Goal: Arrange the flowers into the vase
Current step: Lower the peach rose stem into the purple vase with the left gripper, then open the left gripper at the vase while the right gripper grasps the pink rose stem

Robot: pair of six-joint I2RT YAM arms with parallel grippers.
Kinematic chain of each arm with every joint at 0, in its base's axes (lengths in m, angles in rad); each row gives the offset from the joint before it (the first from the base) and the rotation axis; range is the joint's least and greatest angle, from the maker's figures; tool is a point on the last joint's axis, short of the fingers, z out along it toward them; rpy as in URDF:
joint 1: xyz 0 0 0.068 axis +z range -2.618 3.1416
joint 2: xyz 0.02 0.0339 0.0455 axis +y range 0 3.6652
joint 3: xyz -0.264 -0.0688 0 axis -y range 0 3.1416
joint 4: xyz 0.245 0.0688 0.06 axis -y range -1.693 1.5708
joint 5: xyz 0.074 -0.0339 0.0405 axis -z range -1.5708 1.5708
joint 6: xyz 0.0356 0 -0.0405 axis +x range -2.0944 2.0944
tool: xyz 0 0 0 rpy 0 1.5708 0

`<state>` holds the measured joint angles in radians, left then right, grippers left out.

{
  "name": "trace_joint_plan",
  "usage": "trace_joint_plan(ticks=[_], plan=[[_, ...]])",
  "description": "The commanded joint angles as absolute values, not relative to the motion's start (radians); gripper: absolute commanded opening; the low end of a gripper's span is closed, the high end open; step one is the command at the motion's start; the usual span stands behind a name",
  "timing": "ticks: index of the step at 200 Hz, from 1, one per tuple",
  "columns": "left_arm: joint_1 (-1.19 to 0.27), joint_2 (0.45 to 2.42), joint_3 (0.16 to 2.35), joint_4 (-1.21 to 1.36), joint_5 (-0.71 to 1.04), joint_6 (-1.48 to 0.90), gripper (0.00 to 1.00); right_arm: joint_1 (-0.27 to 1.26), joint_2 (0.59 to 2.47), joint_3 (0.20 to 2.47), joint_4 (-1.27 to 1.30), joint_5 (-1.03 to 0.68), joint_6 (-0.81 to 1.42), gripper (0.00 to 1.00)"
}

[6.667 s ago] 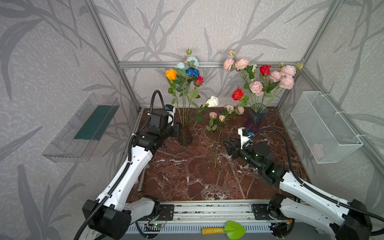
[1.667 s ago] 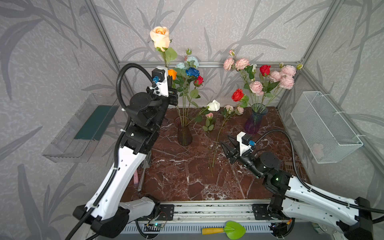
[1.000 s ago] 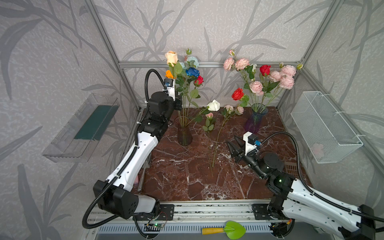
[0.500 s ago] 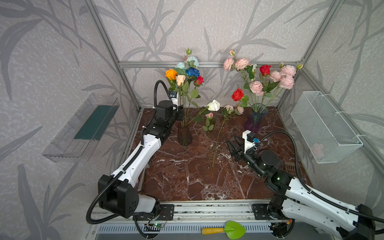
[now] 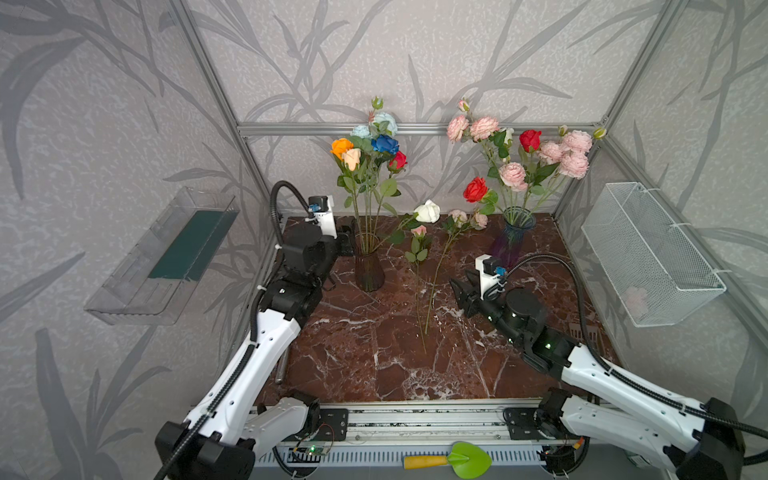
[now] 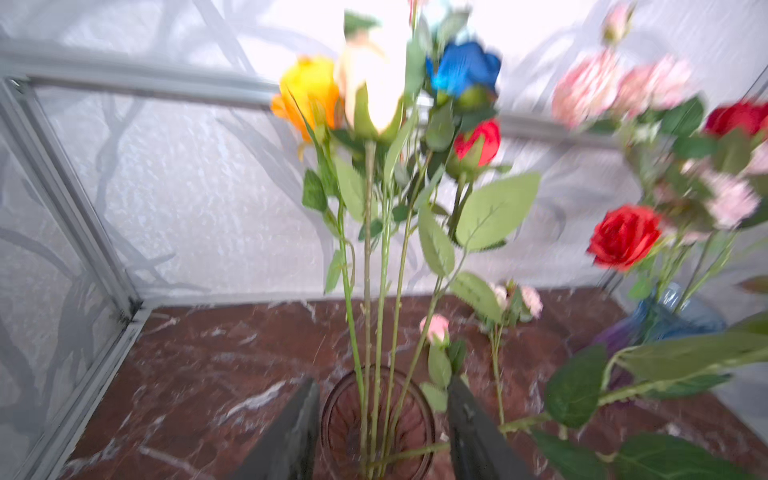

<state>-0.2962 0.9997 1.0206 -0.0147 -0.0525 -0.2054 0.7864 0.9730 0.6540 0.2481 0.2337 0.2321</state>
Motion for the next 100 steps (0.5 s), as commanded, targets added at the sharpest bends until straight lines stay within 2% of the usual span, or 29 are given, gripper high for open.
trace_joint_plan(ticks=[1, 20, 38, 65, 100], plan=[[-0.293, 0.863, 0.848, 0.213, -0.106, -0.336, 0.54, 0.756, 1.067, 0.720, 0.124, 0.209, 0.311, 0.49], [-0.295, 0.758, 0.679, 0.383, -0.201, -0.451, 0.56, 0.743, 1.185, 0.784, 0.056, 0.178, 0.324, 0.43], [-0.297, 0.726, 0.600, 0.397, -0.299, -0.615, 0.55, 0.738, 1.300, 0.851, 0.015, 0.157, 0.320, 0.38], [-0.301, 0.759, 0.620, 0.344, -0.304, -0.641, 0.53, 0.730, 1.472, 0.937, 0.002, 0.139, 0.355, 0.30], [-0.301, 0.748, 0.630, 0.313, -0.312, -0.659, 0.53, 0.729, 1.686, 1.033, -0.003, 0.102, 0.453, 0.30]])
